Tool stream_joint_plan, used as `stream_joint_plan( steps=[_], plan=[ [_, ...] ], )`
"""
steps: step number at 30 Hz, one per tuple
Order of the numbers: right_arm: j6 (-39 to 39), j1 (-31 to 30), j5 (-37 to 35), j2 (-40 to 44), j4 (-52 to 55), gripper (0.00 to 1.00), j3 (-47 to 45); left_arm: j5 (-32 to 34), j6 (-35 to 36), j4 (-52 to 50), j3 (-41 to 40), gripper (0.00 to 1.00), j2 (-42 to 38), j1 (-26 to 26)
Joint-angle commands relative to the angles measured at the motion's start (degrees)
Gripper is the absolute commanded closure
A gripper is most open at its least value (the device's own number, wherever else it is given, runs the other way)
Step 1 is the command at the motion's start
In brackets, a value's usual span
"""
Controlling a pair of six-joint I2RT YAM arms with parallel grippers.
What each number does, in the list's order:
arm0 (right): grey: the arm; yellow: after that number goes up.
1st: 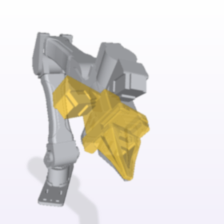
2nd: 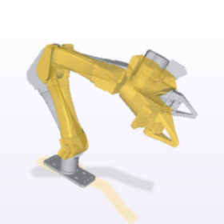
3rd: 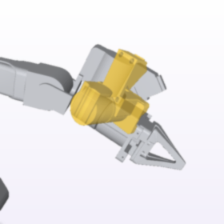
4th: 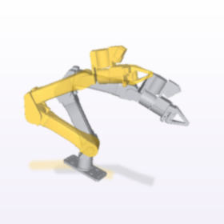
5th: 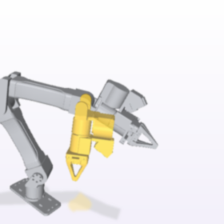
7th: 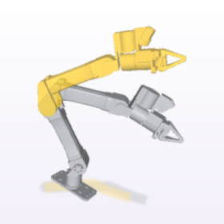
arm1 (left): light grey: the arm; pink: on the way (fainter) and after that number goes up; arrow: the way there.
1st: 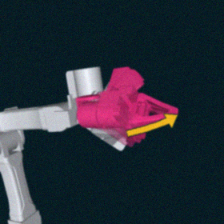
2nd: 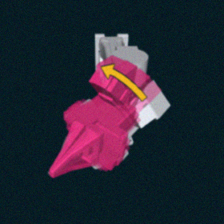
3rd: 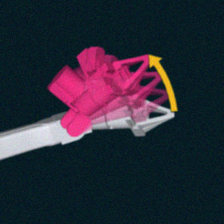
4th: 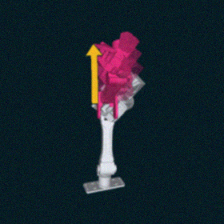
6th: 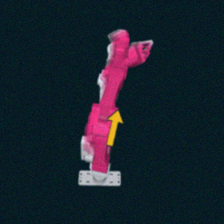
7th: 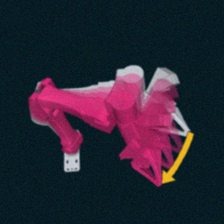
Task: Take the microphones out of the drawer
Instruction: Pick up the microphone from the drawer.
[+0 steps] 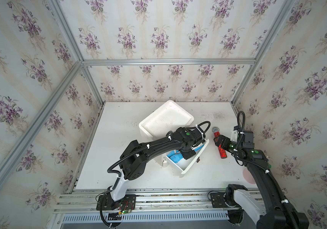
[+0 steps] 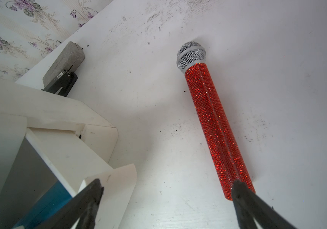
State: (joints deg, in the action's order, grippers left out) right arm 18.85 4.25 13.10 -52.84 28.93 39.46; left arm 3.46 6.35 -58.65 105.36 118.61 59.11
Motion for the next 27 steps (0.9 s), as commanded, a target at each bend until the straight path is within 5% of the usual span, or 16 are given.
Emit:
stream_joint_plan(
  steps=[1,18,27],
  plan=[
    [-0.48,0.06,0.47,0.01,-1.42,0.0,0.1,-0.57,1.29,0.63,0.38,0.67,-0.98,0.04],
    [-0.57,0.06,1.64,0.72,-1.57,0.0,0.38,0.2,1.56,-0.94,3.08,0.74,-6.06,-0.2],
    [-2.92,0.06,11.01,2.95,-0.87,0.0,1.99,-0.72,0.43,-1.52,5.64,0.75,-10.67,-1.21]
  ],
)
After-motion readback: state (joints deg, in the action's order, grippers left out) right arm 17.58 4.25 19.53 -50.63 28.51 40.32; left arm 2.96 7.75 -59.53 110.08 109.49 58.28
